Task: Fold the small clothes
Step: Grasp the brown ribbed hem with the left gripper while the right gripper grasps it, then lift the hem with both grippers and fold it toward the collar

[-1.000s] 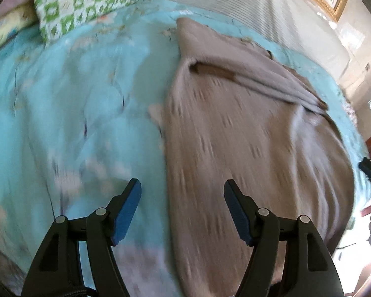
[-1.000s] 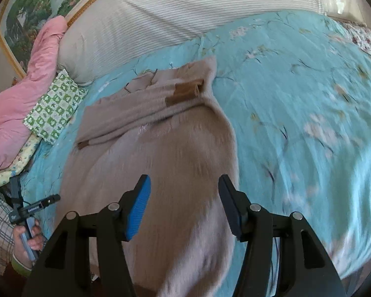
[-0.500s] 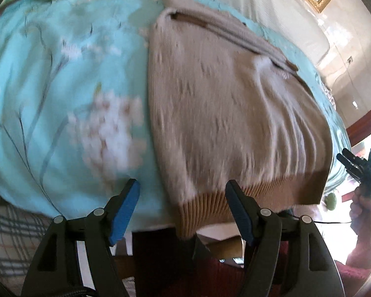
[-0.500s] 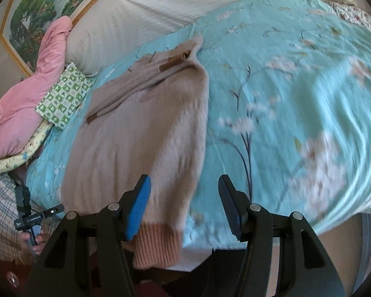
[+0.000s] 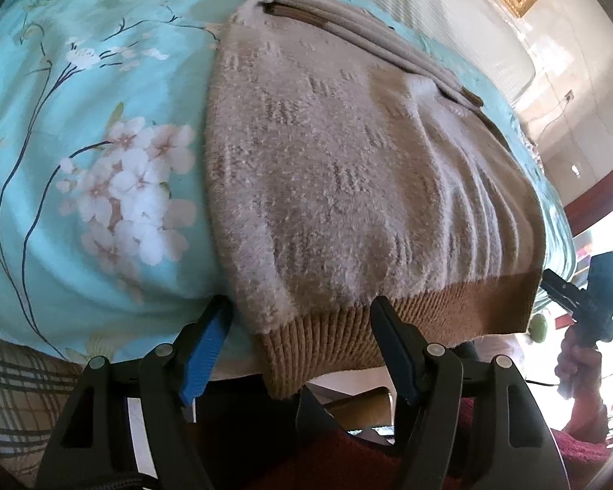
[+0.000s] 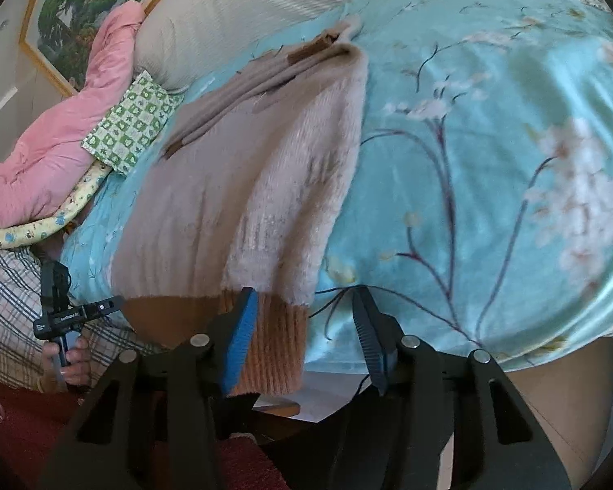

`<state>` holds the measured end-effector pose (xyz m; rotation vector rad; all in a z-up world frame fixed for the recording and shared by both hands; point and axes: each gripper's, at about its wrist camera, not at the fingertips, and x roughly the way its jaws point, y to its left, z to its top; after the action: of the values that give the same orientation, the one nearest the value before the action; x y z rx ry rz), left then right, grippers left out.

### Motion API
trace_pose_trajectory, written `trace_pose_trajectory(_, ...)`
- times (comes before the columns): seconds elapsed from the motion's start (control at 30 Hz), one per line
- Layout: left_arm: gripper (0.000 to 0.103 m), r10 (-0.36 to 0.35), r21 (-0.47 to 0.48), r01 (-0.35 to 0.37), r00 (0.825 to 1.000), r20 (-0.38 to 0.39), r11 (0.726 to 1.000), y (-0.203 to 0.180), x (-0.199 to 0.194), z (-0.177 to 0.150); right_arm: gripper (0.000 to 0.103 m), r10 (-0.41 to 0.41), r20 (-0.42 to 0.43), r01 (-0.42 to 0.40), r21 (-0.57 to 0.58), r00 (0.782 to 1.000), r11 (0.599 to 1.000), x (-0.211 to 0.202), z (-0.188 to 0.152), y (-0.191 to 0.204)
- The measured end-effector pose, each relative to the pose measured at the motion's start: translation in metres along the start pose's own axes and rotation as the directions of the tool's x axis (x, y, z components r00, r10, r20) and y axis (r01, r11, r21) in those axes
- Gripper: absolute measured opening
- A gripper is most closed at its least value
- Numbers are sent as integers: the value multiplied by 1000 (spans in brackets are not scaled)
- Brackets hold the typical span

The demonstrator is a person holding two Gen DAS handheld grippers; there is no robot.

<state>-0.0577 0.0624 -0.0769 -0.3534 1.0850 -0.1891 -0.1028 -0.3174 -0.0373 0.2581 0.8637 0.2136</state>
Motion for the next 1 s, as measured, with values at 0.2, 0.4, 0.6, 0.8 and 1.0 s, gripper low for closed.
trace_pose_trajectory(0.2,13,53,51,-53,998,15,997,-6,-2,-2,14,34,-34,-34,-7,999,999,13,-7,8)
trace_pose_trajectory(0.4,6,36,105,-42,998,58,994,-10,-23,-8,8,-3,8,3,-8,1000,1000,-11,-8,-3)
trace_pose_trajectory(0.6,7,-15,119,8,998,56,993,-4,-20,-6,7,19,45,-21,53,999,998,-32,-12,-28)
trace_pose_trajectory(0.8,40,-47,55,49,998,-42,997,7,2,-3,7,40,0,-40,31,999,999,-9,-12,-19)
trace_pose_trajectory(1.0,6,-20,137,20,1000,0,990,-6,4,-5,7,68,-8,-68,28,998,997,-15,-11,-21)
